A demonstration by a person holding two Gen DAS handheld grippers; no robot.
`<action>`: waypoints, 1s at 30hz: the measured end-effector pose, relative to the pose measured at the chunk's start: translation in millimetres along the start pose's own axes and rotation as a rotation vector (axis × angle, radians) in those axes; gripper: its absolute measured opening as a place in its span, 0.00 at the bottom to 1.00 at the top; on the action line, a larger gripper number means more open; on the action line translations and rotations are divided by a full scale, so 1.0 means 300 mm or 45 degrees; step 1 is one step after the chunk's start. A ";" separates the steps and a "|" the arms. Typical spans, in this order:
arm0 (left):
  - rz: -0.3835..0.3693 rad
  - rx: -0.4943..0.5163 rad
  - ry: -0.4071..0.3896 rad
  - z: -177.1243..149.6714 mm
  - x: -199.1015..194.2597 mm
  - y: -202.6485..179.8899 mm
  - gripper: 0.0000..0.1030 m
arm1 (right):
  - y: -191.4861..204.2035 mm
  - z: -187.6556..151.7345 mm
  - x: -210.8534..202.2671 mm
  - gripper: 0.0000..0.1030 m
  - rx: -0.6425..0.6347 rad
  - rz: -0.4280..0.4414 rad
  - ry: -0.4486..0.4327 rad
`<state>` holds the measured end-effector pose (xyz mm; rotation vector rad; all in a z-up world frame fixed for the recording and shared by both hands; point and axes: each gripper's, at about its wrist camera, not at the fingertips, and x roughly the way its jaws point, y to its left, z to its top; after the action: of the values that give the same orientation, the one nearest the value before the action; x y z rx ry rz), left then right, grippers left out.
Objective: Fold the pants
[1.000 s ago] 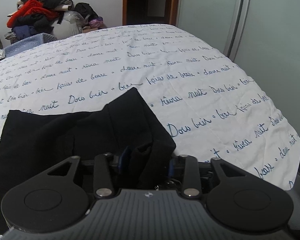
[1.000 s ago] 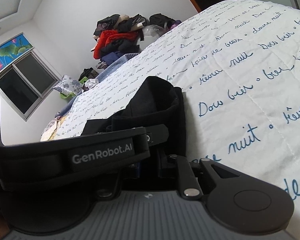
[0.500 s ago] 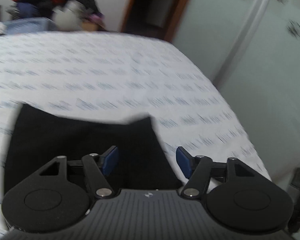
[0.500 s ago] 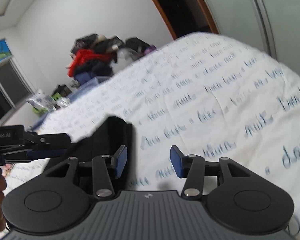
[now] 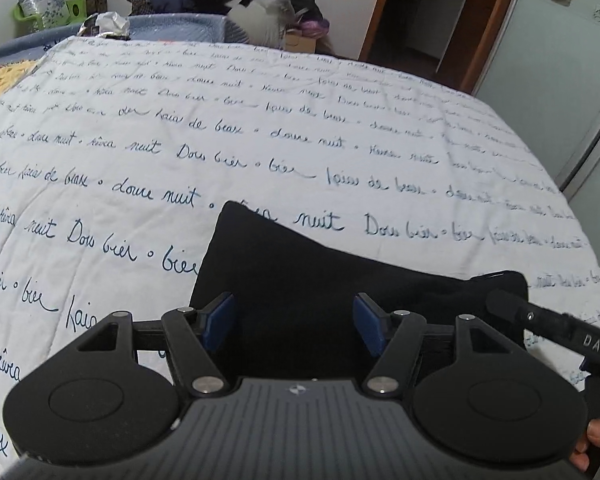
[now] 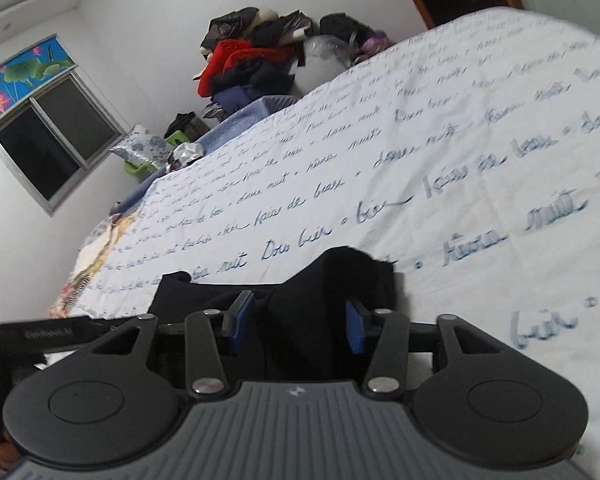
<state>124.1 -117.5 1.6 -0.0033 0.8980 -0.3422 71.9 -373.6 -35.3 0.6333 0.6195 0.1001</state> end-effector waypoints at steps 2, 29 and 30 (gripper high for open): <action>0.004 0.002 0.006 0.002 0.014 0.007 0.63 | 0.010 -0.007 -0.014 0.14 -0.062 -0.036 -0.012; 0.124 0.156 -0.026 -0.146 -0.006 -0.075 0.65 | 0.208 -0.211 -0.159 0.34 -0.450 -0.177 -0.025; 0.128 0.155 -0.023 -0.153 -0.009 -0.077 0.66 | 0.216 -0.215 -0.161 0.35 -0.464 -0.167 -0.020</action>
<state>80.7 -132.3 -21.7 0.1505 0.8547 -0.3021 2.0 -300.4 -13.8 0.2406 0.6071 0.0827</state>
